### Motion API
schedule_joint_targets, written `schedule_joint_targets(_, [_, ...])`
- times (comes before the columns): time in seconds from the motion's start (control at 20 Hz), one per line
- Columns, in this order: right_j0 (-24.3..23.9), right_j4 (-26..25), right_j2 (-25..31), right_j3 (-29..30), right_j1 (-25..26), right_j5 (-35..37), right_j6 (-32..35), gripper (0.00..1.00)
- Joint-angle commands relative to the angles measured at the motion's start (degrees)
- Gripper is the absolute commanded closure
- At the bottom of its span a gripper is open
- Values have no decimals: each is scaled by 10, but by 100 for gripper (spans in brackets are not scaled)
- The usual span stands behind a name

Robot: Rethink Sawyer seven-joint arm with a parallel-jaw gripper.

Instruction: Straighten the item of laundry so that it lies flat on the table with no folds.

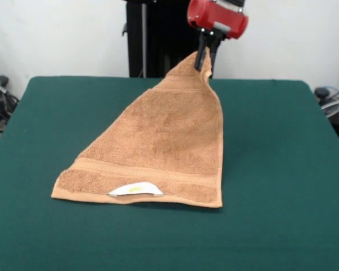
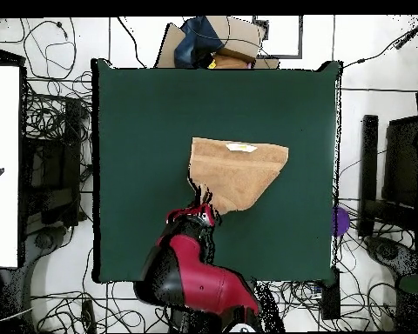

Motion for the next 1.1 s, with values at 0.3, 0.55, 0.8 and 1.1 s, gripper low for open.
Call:
schedule_joint_targets(0.3, [-19,2,57,24,25,-49,232,100])
schedule_joint_targets(0.55, [-21,15,75,22,33,-66,249,100])
schedule_joint_targets(0.8, [-1,42,73,13,52,-73,252,100])
schedule_joint_targets(1.1, [20,51,66,-2,75,-79,268,100])
